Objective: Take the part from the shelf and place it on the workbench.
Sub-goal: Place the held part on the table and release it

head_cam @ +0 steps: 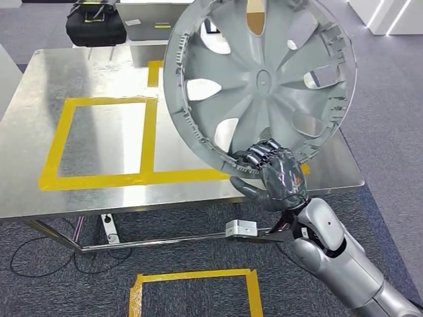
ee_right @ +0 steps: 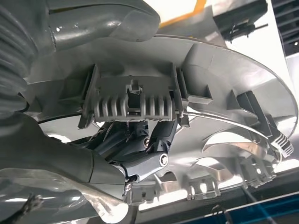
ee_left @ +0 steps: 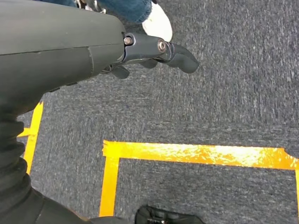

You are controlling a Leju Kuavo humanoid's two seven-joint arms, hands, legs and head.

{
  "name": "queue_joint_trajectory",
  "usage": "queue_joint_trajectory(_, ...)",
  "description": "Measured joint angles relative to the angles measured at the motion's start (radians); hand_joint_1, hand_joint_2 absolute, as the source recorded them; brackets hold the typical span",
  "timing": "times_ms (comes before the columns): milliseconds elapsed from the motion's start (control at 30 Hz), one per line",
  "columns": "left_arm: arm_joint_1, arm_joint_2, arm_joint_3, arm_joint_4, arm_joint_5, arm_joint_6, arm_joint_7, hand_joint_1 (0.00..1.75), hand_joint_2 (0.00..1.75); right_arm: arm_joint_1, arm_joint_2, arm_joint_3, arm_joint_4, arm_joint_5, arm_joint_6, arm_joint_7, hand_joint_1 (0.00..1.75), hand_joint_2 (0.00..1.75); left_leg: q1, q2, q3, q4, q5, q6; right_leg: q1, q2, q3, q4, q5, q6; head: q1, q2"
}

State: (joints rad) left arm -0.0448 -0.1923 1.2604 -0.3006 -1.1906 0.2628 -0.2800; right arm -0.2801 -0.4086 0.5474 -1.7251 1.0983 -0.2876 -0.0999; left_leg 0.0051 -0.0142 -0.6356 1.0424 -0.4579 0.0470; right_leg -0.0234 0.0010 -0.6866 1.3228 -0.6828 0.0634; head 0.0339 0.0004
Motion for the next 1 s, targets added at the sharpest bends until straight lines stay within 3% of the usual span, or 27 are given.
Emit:
queue_joint_trajectory(33,0.000,0.000,0.000,0.000,0.000,0.000,0.000,0.00,1.75,0.000,0.000,0.001,0.001,0.000,0.000,0.000,1.75,1.75,0.000,0.000,0.003,0.000,-0.002,0.000,0.000,0.000,-0.002,-0.004,0.011,0.000,0.000,0.000)
queue_joint_trajectory(67,0.000,0.000,0.000,0.000,0.000,0.000,0.000,0.00,1.75,0.000,0.000,0.002,0.003,0.000,0.001,0.000,1.75,1.75,0.000,-0.001,0.008,0.000,-0.006,-0.001,0.000,0.000,0.000,-0.026,0.039,-0.001,0.000,0.000)
queue_joint_trajectory(133,-0.002,-0.001,0.000,0.000,0.000,0.000,0.000,0.00,1.75,-0.001,0.001,0.007,0.010,0.000,0.002,0.000,1.75,1.75,-0.001,-0.006,0.027,0.001,-0.021,-0.010,0.006,0.000,0.041,-0.164,0.142,-0.012,-0.001,0.000)
queue_joint_trajectory(167,-0.003,-0.001,0.000,0.000,0.000,0.000,0.000,0.00,1.75,-0.003,0.001,0.008,0.013,0.000,0.002,0.000,1.75,1.75,-0.002,-0.008,0.032,0.000,-0.026,-0.017,0.009,0.000,0.064,-0.232,0.179,-0.019,-0.001,0.000)
queue_joint_trajectory(200,-0.004,-0.002,0.000,0.000,0.000,0.000,0.000,0.00,1.75,-0.004,0.001,0.009,0.015,0.000,0.002,0.000,1.75,1.75,-0.003,-0.008,0.034,0.000,-0.030,-0.024,0.012,0.000,0.083,-0.283,0.198,-0.026,-0.002,0.000)
queue_joint_trajectory(300,-0.006,0.000,0.000,0.000,0.000,0.000,-0.001,0.00,1.75,-0.005,0.003,0.010,0.015,-0.001,0.002,0.001,1.75,1.75,-0.004,-0.003,0.020,0.033,-0.056,-0.040,0.002,-0.002,0.094,-0.301,0.190,-0.037,-0.003,0.000)
queue_joint_trajectory(400,-0.006,0.001,0.000,0.000,-0.001,-0.002,-0.001,0.00,1.75,-0.007,0.007,0.011,0.018,-0.001,0.006,0.001,1.75,1.75,0.000,0.001,-0.056,0.205,-0.135,-0.054,-0.001,-0.006,0.102,-0.304,0.188,-0.045,-0.007,0.000)
queue_joint_trajectory(433,-0.006,0.001,0.000,0.000,-0.002,-0.005,-0.001,0.00,1.75,-0.008,0.008,0.012,0.021,0.000,0.011,0.000,1.75,1.75,0.002,0.001,-0.082,0.256,-0.148,-0.056,-0.001,-0.006,0.104,-0.304,0.186,-0.046,-0.007,0.000)
queue_joint_trajectory(467,-0.006,0.001,0.000,0.000,-0.005,-0.008,-0.001,0.00,1.75,-0.010,0.011,0.014,0.024,0.000,0.018,0.000,1.75,1.75,0.003,0.001,-0.095,0.277,-0.144,-0.057,0.000,-0.005,0.107,-0.304,0.185,-0.047,-0.007,0.000)
queue_joint_trajectory(500,-0.006,0.001,0.000,0.000,-0.008,-0.013,-0.001,0.00,1.75,-0.014,0.014,0.017,0.029,-0.001,0.026,0.000,1.75,1.75,0.003,0.002,-0.091,0.264,-0.122,-0.057,0.000,-0.005,0.110,-0.304,0.183,-0.046,-0.007,0.000)
queue_joint_trajectory(567,-0.007,0.002,0.000,0.000,-0.012,-0.026,-0.007,0.00,1.75,-0.025,0.025,0.024,0.046,-0.002,0.043,0.000,1.75,1.75,0.003,0.002,-0.040,0.143,-0.046,-0.052,0.000,-0.004,0.121,-0.304,0.178,-0.044,-0.007,0.000)
queue_joint_trajectory(633,-0.010,0.003,0.000,0.000,-0.014,-0.042,-0.020,0.00,1.75,-0.040,0.040,0.033,0.073,-0.005,0.057,-0.002,1.75,1.75,0.000,0.002,0.009,0.032,-0.005,-0.045,0.004,-0.002,0.124,-0.301,0.173,-0.037,-0.007,0.000)
queue_joint_trajectory(733,-0.013,0.003,-0.002,0.001,-0.021,-0.068,-0.044,0.00,1.75,-0.073,0.071,0.059,0.127,-0.009,0.088,-0.007,1.75,1.75,-0.003,0.002,0.018,0.000,-0.010,-0.035,0.006,0.000,0.118,-0.304,0.175,-0.023,-0.006,0.000)
queue_joint_trajectory(800,-0.014,0.003,-0.005,0.001,-0.026,-0.089,-0.063,0.00,1.75,-0.102,0.096,0.086,0.178,-0.014,0.123,-0.010,1.75,1.75,0.001,0.003,0.021,-0.009,-0.005,-0.023,0.005,-0.001,0.108,-0.289,0.162,-0.014,-0.005,0.000)
queue_joint_trajectory(867,-0.018,0.005,-0.007,0.002,-0.031,-0.099,-0.075,0.00,1.75,-0.131,0.126,0.119,0.247,-0.025,0.167,-0.013,1.75,1.75,0.004,0.004,0.024,-0.014,-0.001,-0.014,0.004,-0.002,0.062,-0.199,0.114,-0.009,-0.001,0.000)
queue_joint_trajectory(933,-0.019,0.006,-0.008,0.003,-0.036,-0.093,-0.074,0.00,1.75,-0.146,0.162,0.162,0.335,-0.039,0.188,-0.017,1.75,1.75,0.004,0.004,0.024,-0.014,-0.001,-0.012,0.004,-0.002,-0.003,-0.066,0.065,-0.005,0.001,0.000)
queue_joint_trajectory(967,-0.019,0.007,-0.008,0.003,-0.039,-0.089,-0.072,0.00,1.75,-0.145,0.181,0.185,0.381,-0.045,0.187,-0.019,1.75,1.75,0.004,0.003,0.024,-0.014,-0.001,-0.012,0.003,-0.002,-0.024,-0.030,0.061,-0.004,0.001,0.000)
queue_joint_trajectory(1000,-0.019,0.007,-0.008,0.004,-0.041,-0.086,-0.070,0.00,1.75,-0.142,0.197,0.207,0.419,-0.050,0.185,-0.019,1.75,1.75,0.004,0.001,0.024,-0.014,-0.001,-0.012,0.003,-0.002,-0.027,-0.030,0.075,-0.003,0.001,0.000)
